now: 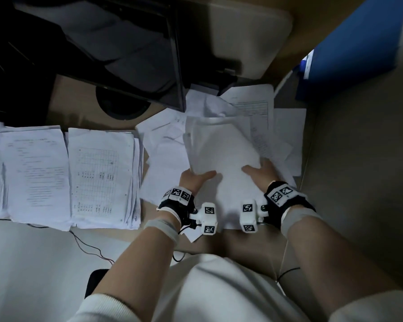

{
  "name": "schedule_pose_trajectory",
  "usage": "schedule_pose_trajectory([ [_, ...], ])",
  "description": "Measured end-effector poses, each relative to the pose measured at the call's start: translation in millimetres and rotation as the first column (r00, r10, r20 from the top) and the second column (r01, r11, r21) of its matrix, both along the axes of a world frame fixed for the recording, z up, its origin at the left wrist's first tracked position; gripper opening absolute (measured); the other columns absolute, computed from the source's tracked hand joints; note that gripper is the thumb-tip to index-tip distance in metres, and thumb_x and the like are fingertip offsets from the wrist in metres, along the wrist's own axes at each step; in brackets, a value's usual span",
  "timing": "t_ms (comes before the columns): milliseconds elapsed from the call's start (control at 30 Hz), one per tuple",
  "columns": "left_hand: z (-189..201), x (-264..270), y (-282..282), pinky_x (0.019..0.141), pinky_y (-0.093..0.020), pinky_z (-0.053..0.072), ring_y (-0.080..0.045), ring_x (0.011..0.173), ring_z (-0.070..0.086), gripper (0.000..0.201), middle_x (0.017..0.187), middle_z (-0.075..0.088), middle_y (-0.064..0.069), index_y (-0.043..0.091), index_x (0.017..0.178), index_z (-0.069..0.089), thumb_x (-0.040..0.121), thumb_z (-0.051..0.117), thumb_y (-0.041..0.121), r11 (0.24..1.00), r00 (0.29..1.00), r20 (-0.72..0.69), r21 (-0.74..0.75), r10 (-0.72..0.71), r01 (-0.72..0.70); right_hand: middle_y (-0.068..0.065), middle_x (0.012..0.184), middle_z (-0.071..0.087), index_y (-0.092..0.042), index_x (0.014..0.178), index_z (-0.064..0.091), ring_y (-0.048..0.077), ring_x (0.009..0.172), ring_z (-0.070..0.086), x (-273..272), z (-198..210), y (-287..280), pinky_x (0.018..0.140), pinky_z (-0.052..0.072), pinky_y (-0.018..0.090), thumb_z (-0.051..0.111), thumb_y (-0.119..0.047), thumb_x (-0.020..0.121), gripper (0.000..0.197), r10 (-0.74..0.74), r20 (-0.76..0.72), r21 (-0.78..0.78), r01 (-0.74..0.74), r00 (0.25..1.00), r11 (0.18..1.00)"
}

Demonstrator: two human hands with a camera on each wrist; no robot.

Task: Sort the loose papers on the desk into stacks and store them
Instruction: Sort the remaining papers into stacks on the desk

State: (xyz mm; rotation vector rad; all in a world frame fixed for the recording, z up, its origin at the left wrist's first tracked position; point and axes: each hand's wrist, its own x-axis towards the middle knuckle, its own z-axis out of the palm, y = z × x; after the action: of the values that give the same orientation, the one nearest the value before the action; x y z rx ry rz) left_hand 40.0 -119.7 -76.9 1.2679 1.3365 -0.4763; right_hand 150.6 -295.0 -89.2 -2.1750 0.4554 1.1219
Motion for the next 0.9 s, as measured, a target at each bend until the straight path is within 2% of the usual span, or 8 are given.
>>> schedule_pose_trajectory([
  [167, 1, -27, 4, 0.089, -0.043, 0.058, -0.034, 0.095, 0.070, 0.058, 0.105, 0.073, -0.017, -0.004, 0.115, 0.066, 0.072, 0.089, 0.028, 0.999, 0.998, -0.051, 0.012, 0.048, -0.048, 0.004, 0.123, 0.066, -0.012, 0.128, 0.060, 0.027, 0.111, 0.062, -43, 16, 17, 0.098, 0.050, 0.039, 0.069, -0.057, 0.059, 0.083, 0.132, -0.077, 0.032, -0.130, 0.988, 0.991],
  [300, 5, -43, 6, 0.088, -0.044, 0.059, -0.032, 0.092, 0.072, 0.045, 0.101, 0.075, -0.016, 0.000, 0.107, 0.071, 0.073, 0.088, 0.024, 1.000, 1.000, 0.021, -0.007, -0.006, 0.006, 0.003, 0.115, 0.066, -0.009, 0.126, 0.054, 0.022, 0.102, 0.064, -55, 13, 10, 0.094, 0.052, 0.036, 0.083, -0.026, 0.072, 0.064, -0.057, -0.021, 0.097, 0.059, 0.998, 0.994],
  [367, 13, -46, 6, 0.084, -0.041, 0.060, -0.030, 0.091, 0.072, 0.042, 0.102, 0.074, -0.016, 0.001, 0.106, 0.070, 0.076, 0.087, 0.025, 0.999, 0.998, 0.048, -0.012, -0.034, 0.035, 0.009, 0.114, 0.070, -0.006, 0.120, 0.063, 0.023, 0.100, 0.066, -58, 12, 7, 0.091, 0.053, 0.035, 0.081, -0.015, 0.076, 0.049, -0.019, 0.007, 0.101, 0.018, 1.000, 0.995],
  [467, 11, -52, 8, 0.090, -0.034, 0.053, -0.028, 0.107, 0.066, 0.049, 0.123, 0.068, -0.014, 0.005, 0.123, 0.065, 0.083, 0.079, 0.031, 0.991, 0.999, 0.046, 0.130, -0.023, 0.017, 0.009, 0.104, 0.070, -0.002, 0.114, 0.068, 0.028, 0.100, 0.067, -61, 16, -1, 0.084, 0.049, 0.030, 0.071, -0.005, 0.084, 0.030, -0.013, 0.076, 0.042, 0.010, 0.997, 0.999],
  [533, 10, -62, 16, 0.105, -0.038, 0.042, -0.030, 0.130, 0.049, 0.058, 0.145, 0.050, -0.011, 0.015, 0.138, 0.055, 0.086, 0.073, 0.032, 0.952, 1.000, -0.024, 0.306, -0.005, 0.013, 0.004, 0.100, 0.065, -0.003, 0.118, 0.066, 0.024, 0.101, 0.064, -62, 19, -1, 0.084, 0.044, 0.027, 0.065, -0.004, 0.087, 0.031, -0.026, 0.120, 0.016, 0.024, 0.992, 1.000],
  [633, 11, -80, 31, 0.116, -0.047, 0.025, -0.033, 0.146, 0.024, 0.072, 0.160, 0.021, -0.010, 0.021, 0.149, 0.039, 0.084, 0.069, 0.026, 0.909, 0.981, -0.185, 0.416, 0.062, 0.021, 0.006, 0.120, 0.066, -0.005, 0.129, 0.059, 0.027, 0.110, 0.062, -64, 21, 7, 0.089, 0.045, 0.029, 0.054, -0.005, 0.092, 0.038, -0.071, 0.204, -0.092, 0.091, 0.976, 0.992],
  [767, 7, -84, 29, 0.115, -0.047, 0.031, -0.035, 0.143, 0.030, 0.085, 0.158, 0.022, -0.014, 0.015, 0.154, 0.028, 0.082, 0.071, 0.025, 0.945, 0.972, -0.187, 0.317, 0.141, -0.076, 0.018, 0.141, 0.054, -0.004, 0.144, 0.046, 0.037, 0.126, 0.053, -60, 26, -3, 0.100, 0.042, 0.036, 0.046, -0.003, 0.098, 0.046, -0.202, 0.265, -0.213, 0.262, 0.943, 0.941],
  [900, 1, -74, 18, 0.113, -0.048, 0.036, -0.035, 0.138, 0.040, 0.091, 0.155, 0.030, -0.014, 0.011, 0.155, 0.024, 0.079, 0.072, 0.024, 0.966, 0.990, -0.087, 0.242, 0.114, -0.090, 0.020, 0.144, 0.051, 0.002, 0.142, 0.045, 0.039, 0.129, 0.050, -67, 22, -15, 0.104, 0.039, 0.037, 0.042, -0.001, 0.099, 0.044, -0.207, 0.208, -0.263, 0.258, 0.956, 0.930],
])
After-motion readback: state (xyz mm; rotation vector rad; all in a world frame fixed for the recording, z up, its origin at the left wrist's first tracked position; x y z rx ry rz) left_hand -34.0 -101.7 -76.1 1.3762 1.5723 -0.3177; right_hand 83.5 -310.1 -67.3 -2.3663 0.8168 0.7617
